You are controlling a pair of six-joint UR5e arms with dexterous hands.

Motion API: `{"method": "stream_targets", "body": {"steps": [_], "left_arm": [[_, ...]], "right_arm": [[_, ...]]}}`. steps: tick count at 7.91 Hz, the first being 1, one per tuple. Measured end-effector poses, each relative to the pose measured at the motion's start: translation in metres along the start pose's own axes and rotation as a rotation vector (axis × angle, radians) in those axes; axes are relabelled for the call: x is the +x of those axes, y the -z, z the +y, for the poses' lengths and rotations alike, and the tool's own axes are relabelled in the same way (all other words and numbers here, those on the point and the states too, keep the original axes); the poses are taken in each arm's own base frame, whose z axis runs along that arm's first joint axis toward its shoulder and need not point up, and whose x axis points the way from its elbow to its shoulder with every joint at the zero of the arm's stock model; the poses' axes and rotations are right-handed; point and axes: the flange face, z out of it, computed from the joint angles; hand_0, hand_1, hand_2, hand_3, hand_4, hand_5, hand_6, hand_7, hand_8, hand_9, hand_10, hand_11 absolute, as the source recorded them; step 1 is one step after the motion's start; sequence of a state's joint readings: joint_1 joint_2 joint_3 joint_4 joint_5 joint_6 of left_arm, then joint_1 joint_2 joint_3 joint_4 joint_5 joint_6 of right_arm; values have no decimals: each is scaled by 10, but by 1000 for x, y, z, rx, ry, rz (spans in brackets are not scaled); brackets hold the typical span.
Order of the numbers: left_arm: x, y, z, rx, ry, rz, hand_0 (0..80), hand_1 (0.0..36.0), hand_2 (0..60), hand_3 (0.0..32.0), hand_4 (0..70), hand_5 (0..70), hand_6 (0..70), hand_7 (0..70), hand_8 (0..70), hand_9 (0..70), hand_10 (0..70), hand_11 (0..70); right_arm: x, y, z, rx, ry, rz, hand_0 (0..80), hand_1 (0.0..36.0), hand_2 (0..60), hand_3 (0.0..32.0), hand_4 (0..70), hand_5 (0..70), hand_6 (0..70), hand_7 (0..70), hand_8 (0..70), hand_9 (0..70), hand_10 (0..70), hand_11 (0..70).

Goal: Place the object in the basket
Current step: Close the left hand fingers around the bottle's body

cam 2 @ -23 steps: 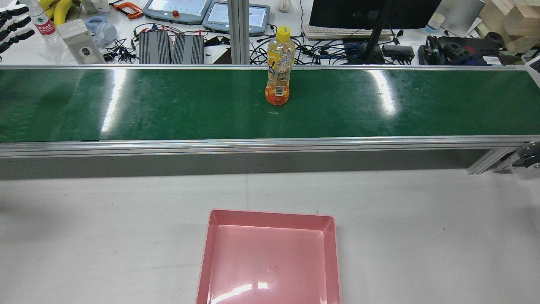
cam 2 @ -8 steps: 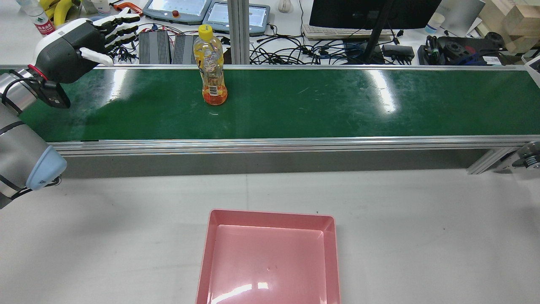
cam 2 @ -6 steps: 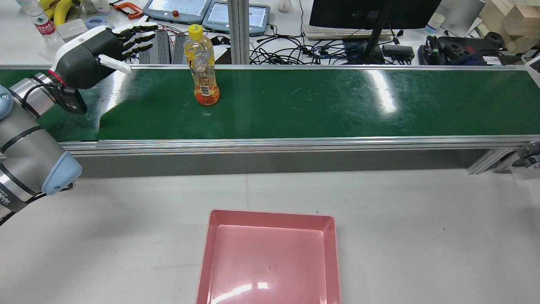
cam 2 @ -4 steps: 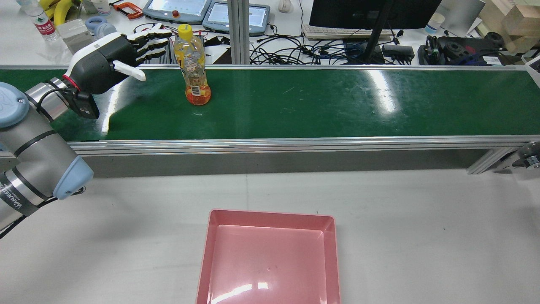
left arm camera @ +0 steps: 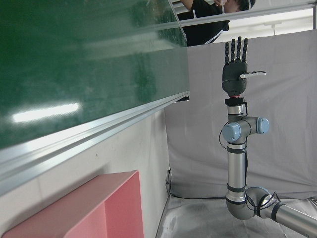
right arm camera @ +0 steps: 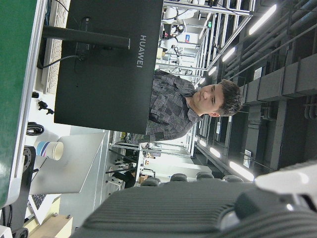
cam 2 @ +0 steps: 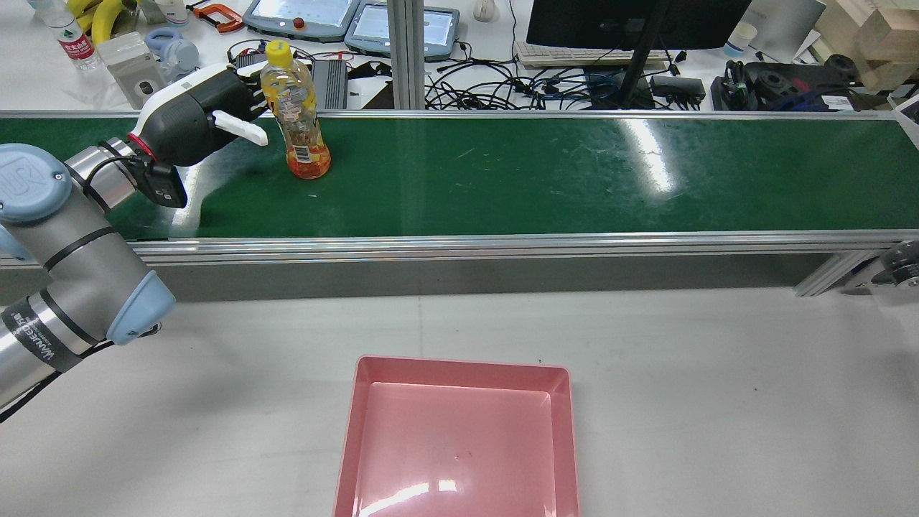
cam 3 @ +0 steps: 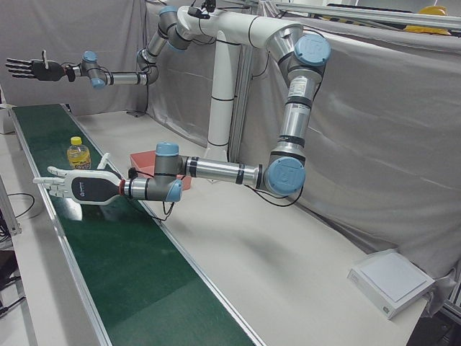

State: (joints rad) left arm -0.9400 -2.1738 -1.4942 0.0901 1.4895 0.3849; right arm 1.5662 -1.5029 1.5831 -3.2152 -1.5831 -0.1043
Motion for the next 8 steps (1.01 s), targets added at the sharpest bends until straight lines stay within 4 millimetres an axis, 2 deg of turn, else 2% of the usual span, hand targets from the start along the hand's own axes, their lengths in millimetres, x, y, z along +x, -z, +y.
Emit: {"method": "stream_targets", "body": {"steps": [1, 2, 3, 4, 6, 8], "left_arm": [[0, -2, 3, -4, 1, 0, 498, 101, 0, 0, 195, 290, 24, 40, 142, 220, 140, 215], [0, -5, 6, -8, 2, 1, 543, 157, 146, 0, 405, 496, 209, 291, 338, 478, 415, 595], [-2, -7, 9, -8, 4, -3, 559, 156, 319, 0, 700, 700, 460, 676, 545, 700, 660, 700], [-3, -5, 8, 15, 3, -13, 528, 177, 600, 0, 700, 700, 678, 700, 700, 700, 700, 700], [3, 0, 6, 57, -2, -20, 507, 187, 600, 0, 700, 700, 700, 700, 700, 700, 700, 700], [9, -3, 26, 24, 3, -8, 505, 172, 600, 0, 700, 700, 700, 700, 700, 700, 700, 700]], "right_arm": [[0, 0, 0, 0, 0, 0, 0, 0, 0, 0, 0, 0, 0, 0, 0, 0, 0, 0], [0, 0, 0, 0, 0, 0, 0, 0, 0, 0, 0, 0, 0, 0, 0, 0, 0, 0], [0, 0, 0, 0, 0, 0, 0, 0, 0, 0, 0, 0, 0, 0, 0, 0, 0, 0], [0, 0, 0, 0, 0, 0, 0, 0, 0, 0, 0, 0, 0, 0, 0, 0, 0, 0], [0, 0, 0, 0, 0, 0, 0, 0, 0, 0, 0, 0, 0, 0, 0, 0, 0, 0], [0, 0, 0, 0, 0, 0, 0, 0, 0, 0, 0, 0, 0, 0, 0, 0, 0, 0]]}}
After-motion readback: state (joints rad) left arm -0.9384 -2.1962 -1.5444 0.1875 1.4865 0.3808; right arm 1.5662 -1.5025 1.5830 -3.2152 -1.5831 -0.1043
